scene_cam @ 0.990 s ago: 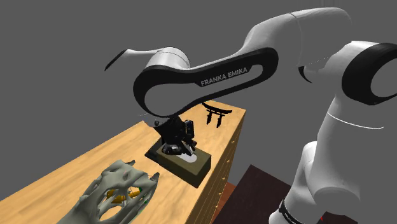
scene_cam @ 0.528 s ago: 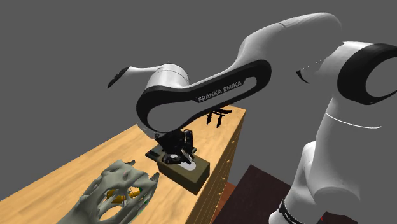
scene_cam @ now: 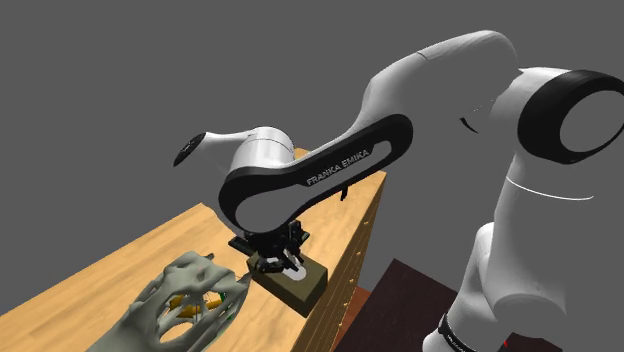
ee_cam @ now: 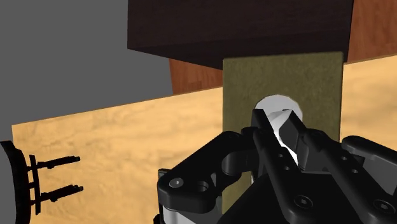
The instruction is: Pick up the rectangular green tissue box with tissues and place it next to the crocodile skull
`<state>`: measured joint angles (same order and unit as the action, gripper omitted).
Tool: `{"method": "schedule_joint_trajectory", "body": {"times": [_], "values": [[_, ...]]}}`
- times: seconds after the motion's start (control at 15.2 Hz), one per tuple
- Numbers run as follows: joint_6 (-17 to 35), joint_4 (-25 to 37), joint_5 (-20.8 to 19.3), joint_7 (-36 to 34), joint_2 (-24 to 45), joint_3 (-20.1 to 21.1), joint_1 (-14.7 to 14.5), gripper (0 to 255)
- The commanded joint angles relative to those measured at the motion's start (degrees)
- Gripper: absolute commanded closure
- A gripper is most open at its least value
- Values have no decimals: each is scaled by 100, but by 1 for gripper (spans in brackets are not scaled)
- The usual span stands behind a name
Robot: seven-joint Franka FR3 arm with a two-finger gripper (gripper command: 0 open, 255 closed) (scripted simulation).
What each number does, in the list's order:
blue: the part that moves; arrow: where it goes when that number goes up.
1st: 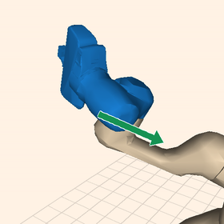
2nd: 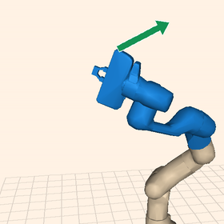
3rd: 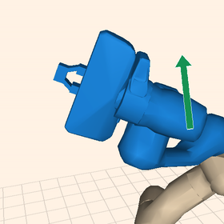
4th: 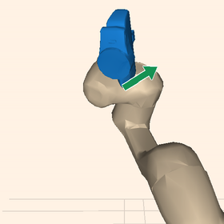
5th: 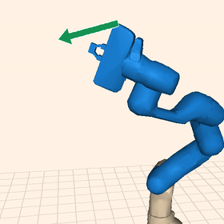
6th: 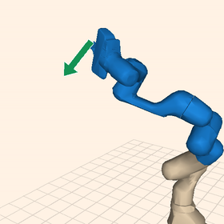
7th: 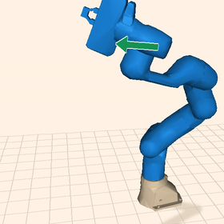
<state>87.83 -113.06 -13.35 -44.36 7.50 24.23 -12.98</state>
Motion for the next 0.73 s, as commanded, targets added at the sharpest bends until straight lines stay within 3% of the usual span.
{"method": "schedule_joint_trajectory", "body": {"times": [0.0,0.53,0.59,0.66], "values": [[145,-86,-24,-29,62,-5,1,255],[233,-137,-42,-57,107,-4,3,255],[232,-141,-42,-52,101,-5,6,0],[235,-142,-43,-51,102,-6,7,0]]}}
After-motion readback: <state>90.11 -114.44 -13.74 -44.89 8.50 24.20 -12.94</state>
